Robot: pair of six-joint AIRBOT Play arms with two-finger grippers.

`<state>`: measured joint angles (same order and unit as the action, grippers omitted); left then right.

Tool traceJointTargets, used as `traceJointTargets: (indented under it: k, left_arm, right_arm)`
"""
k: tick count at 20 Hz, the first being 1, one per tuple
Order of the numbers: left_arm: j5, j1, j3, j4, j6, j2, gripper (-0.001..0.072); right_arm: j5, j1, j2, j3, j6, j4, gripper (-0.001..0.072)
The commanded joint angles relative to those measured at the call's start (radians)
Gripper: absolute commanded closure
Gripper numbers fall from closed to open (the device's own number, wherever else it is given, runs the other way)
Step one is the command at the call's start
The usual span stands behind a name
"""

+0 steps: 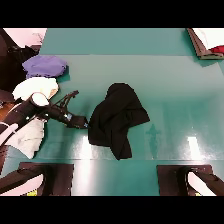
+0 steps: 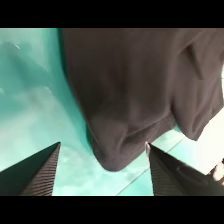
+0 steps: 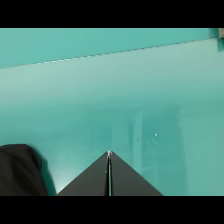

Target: Fold the shirts.

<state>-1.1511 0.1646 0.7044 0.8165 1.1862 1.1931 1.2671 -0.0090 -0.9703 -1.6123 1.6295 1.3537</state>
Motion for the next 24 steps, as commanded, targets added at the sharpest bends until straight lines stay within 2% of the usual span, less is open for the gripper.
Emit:
traceJointTargets:
  k: [1, 3, 9, 12, 13, 14, 15, 17, 20, 22, 24]
  left_arm:
    - [0.061, -0.003, -0.116, -0.111, -0.086, -0.009, 0.0094]
    - [0.063, -0.003, -0.117, -0.167, -0.123, -0.009, 0.0095]
    - [0.089, -0.002, -0.117, -0.169, -0.122, 0.003, 0.0096]
    - [0.122, 0.063, -0.117, -0.170, -0.121, 0.026, 0.0099]
    - [0.139, 0.092, -0.117, -0.171, -0.120, 0.032, 0.0287]
    - [0.149, 0.107, -0.116, -0.171, -0.120, 0.032, 0.0521]
    - [0.137, 0.106, -0.103, -0.172, -0.117, 0.032, 0.0678]
    - [0.065, 0.069, -0.033, -0.129, -0.075, 0.023, 0.0683]
    - [-0.032, -0.010, 0.164, 0.017, 0.003, -0.041, 0.0683]
    - [-0.083, -0.048, 0.320, 0.103, 0.019, -0.092, 0.0682]
    - [-0.113, -0.051, 0.458, 0.155, 0.019, -0.124, 0.0682]
  right_arm:
    - [0.001, 0.001, -0.001, -0.001, 0.000, -0.001, 0.0696]
    - [0.001, 0.001, -0.001, -0.001, 0.000, -0.001, 0.0696]
    - [0.001, 0.001, -0.001, -0.001, 0.000, -0.001, 0.0696]
    - [0.001, 0.001, -0.001, 0.000, 0.000, -0.002, 0.0696]
    - [0.002, 0.001, -0.001, 0.000, 0.000, 0.000, 0.0696]
    - [0.003, 0.001, -0.001, 0.000, 0.000, 0.000, 0.0696]
    - [0.010, 0.001, -0.001, 0.000, 0.000, 0.000, 0.0696]
    - [0.060, 0.001, -0.006, 0.001, 0.000, -0.001, 0.0696]
    - [0.230, 0.001, -0.058, 0.005, -0.002, -0.014, 0.0695]
    - [0.274, 0.001, -0.100, 0.074, -0.073, -0.137, 0.0695]
    - [0.254, 0.003, -0.147, 0.201, -0.140, -0.315, 0.0690]
